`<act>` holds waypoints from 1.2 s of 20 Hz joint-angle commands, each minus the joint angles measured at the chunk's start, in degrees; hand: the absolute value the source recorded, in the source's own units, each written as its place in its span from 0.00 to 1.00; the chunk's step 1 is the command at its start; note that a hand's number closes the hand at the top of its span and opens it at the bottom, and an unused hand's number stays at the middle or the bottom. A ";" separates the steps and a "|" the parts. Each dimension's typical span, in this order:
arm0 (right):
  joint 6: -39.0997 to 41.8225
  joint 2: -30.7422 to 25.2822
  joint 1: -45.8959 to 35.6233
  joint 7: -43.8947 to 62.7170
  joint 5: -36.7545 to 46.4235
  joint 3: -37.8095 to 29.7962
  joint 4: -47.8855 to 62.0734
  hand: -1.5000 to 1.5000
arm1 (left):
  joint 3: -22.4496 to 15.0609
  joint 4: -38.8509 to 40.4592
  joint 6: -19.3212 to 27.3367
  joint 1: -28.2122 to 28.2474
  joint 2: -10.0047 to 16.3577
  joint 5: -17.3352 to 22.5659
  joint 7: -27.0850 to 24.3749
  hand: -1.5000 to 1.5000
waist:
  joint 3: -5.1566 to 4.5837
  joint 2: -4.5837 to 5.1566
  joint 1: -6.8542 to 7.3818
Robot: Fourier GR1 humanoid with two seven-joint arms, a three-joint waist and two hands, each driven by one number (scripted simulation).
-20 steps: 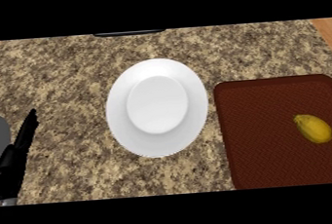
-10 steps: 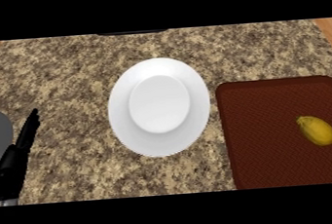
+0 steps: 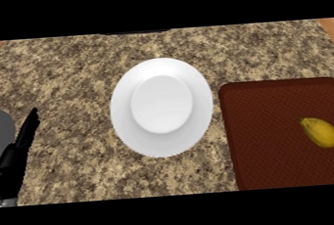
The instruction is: Pick the lemon from the tray and place it in the plate
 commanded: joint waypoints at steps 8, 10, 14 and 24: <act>1.49 0.83 -8.84 -7.36 23.12 12.92 6.51 0.00 | -0.51 2.64 -0.03 -0.47 -3.14 -2.87 -2.16 0.50 | 0.01 0.06 0.00; 0.67 1.05 -8.98 -13.82 28.80 14.49 10.90 0.00 | 0.83 0.53 -0.66 0.68 -2.28 -2.48 -0.86 0.50 | 0.04 0.02 0.00; 1.19 0.19 -12.38 -20.44 33.80 16.39 17.53 0.00 | 2.58 1.58 -2.59 -0.94 -2.69 -1.61 0.57 0.50 | 0.03 0.05 -0.12; 0.67 2.60 -15.85 -24.74 37.42 21.31 23.13 0.00 | 4.55 1.10 -3.21 -0.61 -3.21 -3.64 -0.50 0.50 | -0.01 -0.05 -0.36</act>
